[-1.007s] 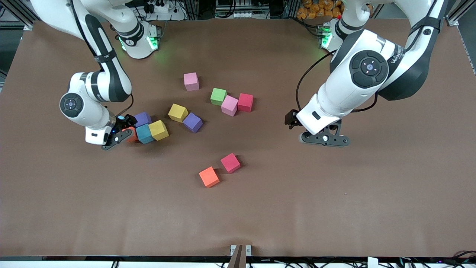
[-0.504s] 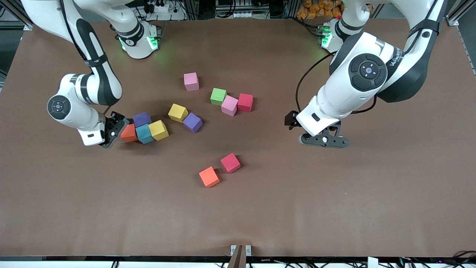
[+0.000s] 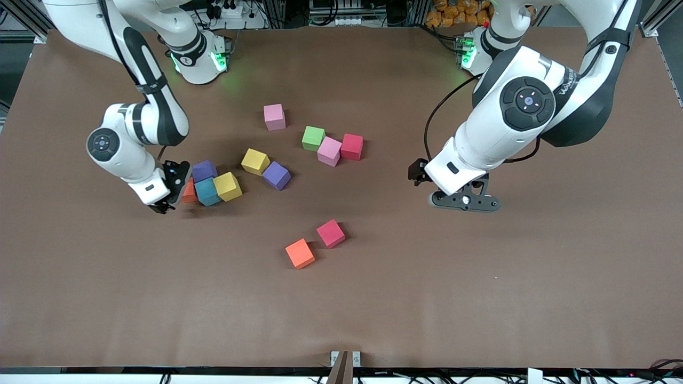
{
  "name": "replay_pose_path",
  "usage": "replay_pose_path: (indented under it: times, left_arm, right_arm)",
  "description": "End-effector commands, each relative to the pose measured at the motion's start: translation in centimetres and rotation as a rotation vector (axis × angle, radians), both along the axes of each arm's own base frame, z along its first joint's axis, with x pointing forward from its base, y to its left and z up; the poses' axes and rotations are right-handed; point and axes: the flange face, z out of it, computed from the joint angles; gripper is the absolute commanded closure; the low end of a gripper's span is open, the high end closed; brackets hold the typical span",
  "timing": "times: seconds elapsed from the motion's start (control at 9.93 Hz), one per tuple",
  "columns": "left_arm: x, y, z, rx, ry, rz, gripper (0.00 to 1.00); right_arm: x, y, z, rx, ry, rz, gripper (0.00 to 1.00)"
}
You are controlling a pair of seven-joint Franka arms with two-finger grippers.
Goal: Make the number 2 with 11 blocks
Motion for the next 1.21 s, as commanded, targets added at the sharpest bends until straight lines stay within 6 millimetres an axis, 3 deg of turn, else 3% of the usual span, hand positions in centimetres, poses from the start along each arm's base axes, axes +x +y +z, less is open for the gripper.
replay_pose_path:
  times: [0.0, 0.4, 1.11]
  left_arm:
    - [0.0, 0.1, 0.4, 0.005, -0.017, -0.016, 0.0]
    - [-0.1, 0.0, 0.3, 0.005, -0.016, -0.017, 0.0]
    - [0.0, 0.0, 0.1, 0.005, -0.015, -0.018, 0.0]
  right_arm:
    - [-0.9, -0.2, -0.1, 0.004, -0.003, 0.104, 0.0]
    - [-1.4, -0.9, -0.1, 0.009, 0.004, 0.206, 0.0]
    - [-2.5, -1.0, -1.4, 0.011, 0.01, 0.196, 0.0]
